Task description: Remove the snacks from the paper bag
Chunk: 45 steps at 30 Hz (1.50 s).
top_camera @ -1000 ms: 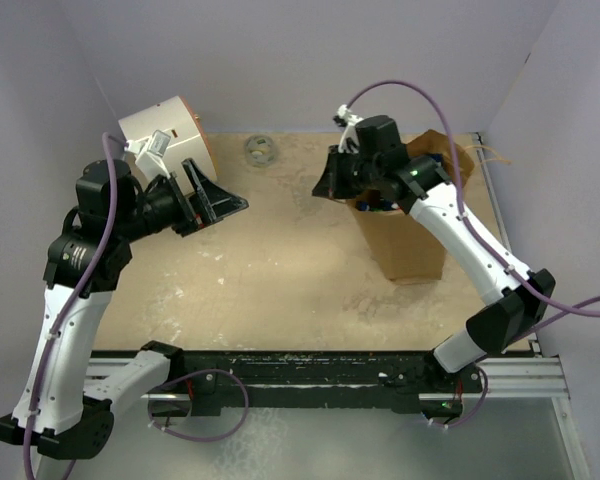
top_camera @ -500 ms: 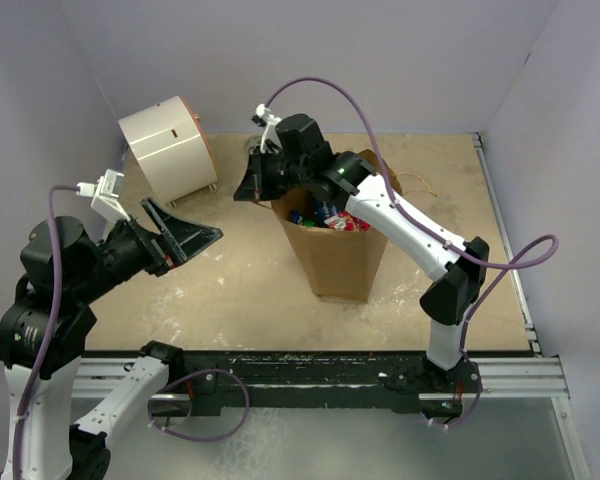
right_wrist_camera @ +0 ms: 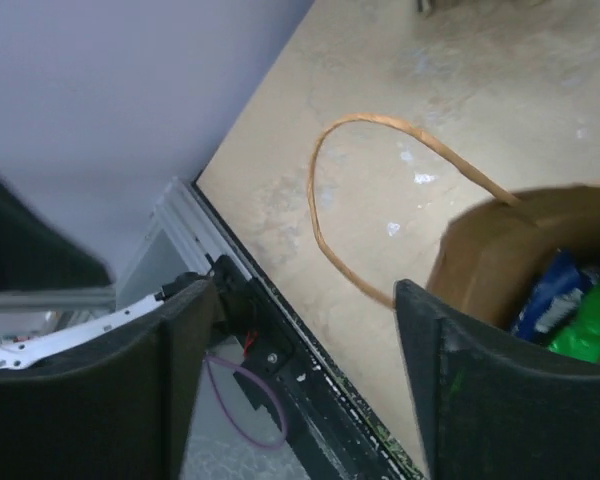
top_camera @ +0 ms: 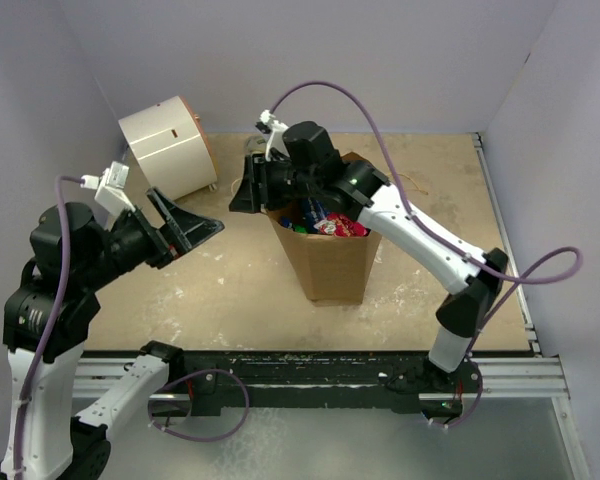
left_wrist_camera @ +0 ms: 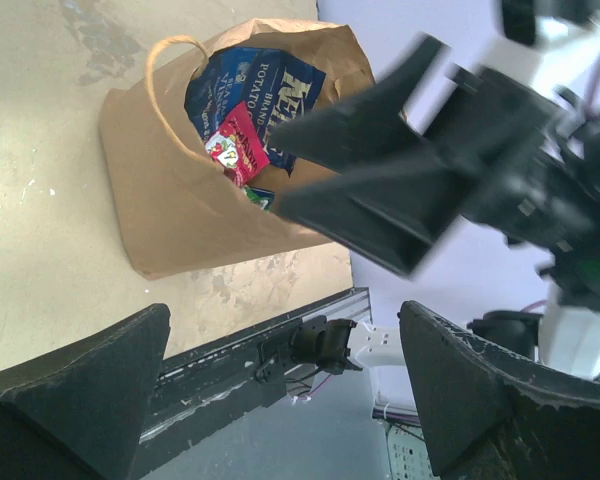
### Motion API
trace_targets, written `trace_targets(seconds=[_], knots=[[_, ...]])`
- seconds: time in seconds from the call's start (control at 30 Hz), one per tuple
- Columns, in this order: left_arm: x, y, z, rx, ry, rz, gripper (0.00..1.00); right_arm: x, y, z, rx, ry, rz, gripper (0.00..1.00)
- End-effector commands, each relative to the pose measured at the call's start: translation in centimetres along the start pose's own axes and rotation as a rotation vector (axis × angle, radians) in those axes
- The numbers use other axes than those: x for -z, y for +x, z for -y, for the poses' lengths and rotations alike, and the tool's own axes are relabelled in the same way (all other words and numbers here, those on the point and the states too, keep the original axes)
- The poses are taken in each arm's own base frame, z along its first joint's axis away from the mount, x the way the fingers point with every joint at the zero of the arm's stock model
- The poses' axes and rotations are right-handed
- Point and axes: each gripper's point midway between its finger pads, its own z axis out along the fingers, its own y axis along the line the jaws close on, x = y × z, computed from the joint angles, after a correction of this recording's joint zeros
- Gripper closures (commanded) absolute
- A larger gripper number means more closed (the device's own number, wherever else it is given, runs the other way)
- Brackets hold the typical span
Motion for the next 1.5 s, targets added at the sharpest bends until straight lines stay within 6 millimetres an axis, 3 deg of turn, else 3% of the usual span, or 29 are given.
trace_targets(seconds=[0.0,0.13,0.4,0.53,0.73,0.97,1.17,1.23,1.47], knots=[[-3.0,-1.5,1.5,-0.048,0.079,-0.034,0.01,6.0,-1.7,1.5,0.123,0.125,0.105,0.16],[-6.1,-1.6,0.7,-0.035,0.074,-0.099,0.01,9.4,-3.1,1.8,0.163,0.187,0.182,0.00],[-11.8,-1.7,-2.3,0.017,0.022,-0.186,0.01,16.1,-6.6,4.0,0.165,0.375,0.439,0.01],[-13.7,-1.3,-3.6,0.060,0.030,-0.207,0.13,17.7,-7.4,4.3,0.159,0.393,0.536,0.00],[-15.7,-1.3,-5.7,0.084,-0.015,-0.212,0.39,18.2,-7.2,4.9,0.141,0.421,0.539,0.00],[-16.4,-1.5,-5.6,0.088,-0.002,-0.217,0.68,18.8,-6.1,5.6,0.120,0.444,0.525,0.01],[-15.1,-3.0,-4.0,0.023,0.017,-0.166,0.96,18.6,-5.0,6.3,0.042,0.468,0.500,0.00],[-14.4,-3.6,-3.3,0.001,0.022,-0.144,1.00,18.1,-4.6,6.5,0.025,0.475,0.476,0.00],[-12.5,-3.9,-1.6,-0.014,0.062,-0.114,1.00,16.1,-3.0,7.7,-0.005,0.545,0.338,0.01]])
